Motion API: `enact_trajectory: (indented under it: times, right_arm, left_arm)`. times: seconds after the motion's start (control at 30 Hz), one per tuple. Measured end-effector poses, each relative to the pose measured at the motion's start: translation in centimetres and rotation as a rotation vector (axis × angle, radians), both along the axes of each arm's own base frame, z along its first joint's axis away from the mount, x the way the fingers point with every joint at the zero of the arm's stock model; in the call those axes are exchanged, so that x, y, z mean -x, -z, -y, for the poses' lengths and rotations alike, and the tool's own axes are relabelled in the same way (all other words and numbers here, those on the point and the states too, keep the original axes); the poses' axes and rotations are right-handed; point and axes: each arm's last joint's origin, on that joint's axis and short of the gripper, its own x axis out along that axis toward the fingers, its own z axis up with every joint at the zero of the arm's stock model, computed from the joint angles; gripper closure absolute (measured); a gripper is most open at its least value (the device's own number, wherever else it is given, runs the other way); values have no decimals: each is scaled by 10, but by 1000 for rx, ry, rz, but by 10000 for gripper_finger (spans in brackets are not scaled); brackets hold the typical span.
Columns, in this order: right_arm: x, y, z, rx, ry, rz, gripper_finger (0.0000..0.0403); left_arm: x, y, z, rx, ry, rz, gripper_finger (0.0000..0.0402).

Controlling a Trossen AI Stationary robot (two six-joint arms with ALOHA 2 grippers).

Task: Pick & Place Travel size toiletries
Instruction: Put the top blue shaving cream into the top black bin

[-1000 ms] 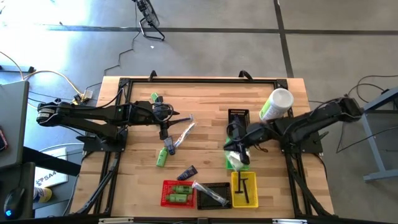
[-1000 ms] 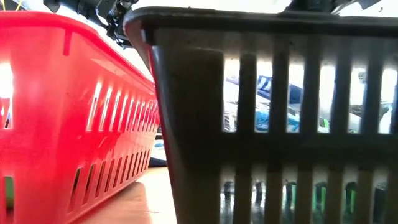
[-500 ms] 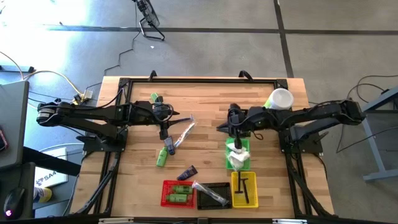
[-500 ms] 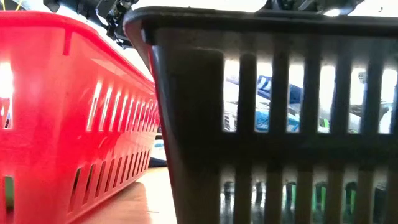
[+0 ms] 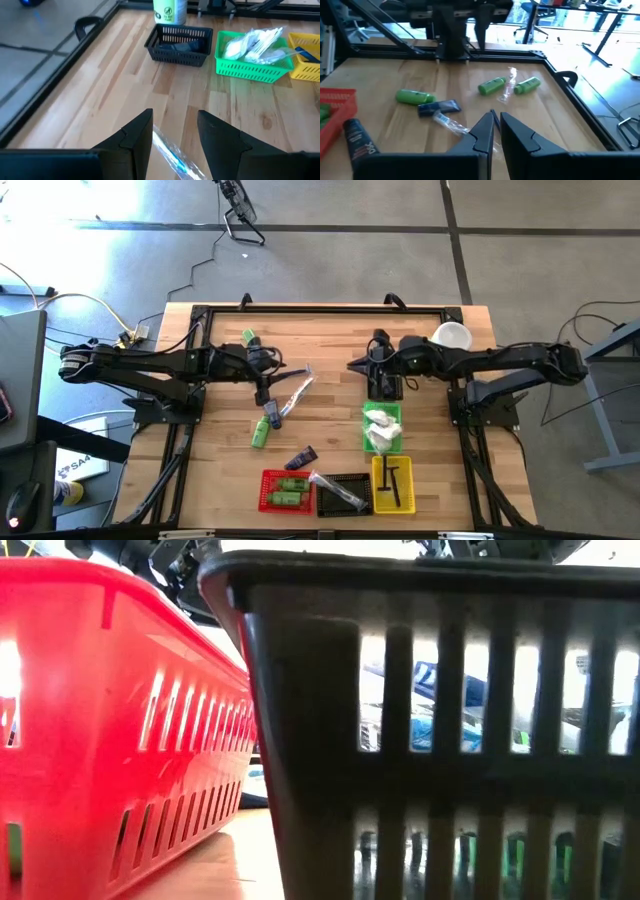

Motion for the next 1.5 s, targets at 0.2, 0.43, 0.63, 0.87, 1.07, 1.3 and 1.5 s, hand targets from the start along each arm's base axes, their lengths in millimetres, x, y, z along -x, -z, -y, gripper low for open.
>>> enact_trajectory:
  times: [0.2,0.43,0.63,0.87,1.07,1.3,1.5]
  right_arm:
    - [1,0,6,-1,23,0,378]
    - [1,0,6,26,12,-3,378]
    - [1,0,6,42,8,-5,378]
    - [1,0,6,43,9,-6,378]
    - [1,0,6,48,7,-8,378]
    - [1,1,6,48,7,-12,378]
    - [1,1,6,48,7,-13,378]
  left_arm:
    - [2,5,0,74,-36,-32,252]
    - [0,16,0,150,-76,-105,252]
    - [-2,21,0,164,-86,-138,252]
    - [-9,30,0,164,-89,-185,252]
    - [-18,45,-1,165,-95,-259,252]
    - [-25,59,0,221,-83,-327,252]
    - [-23,64,4,350,-42,-371,252]
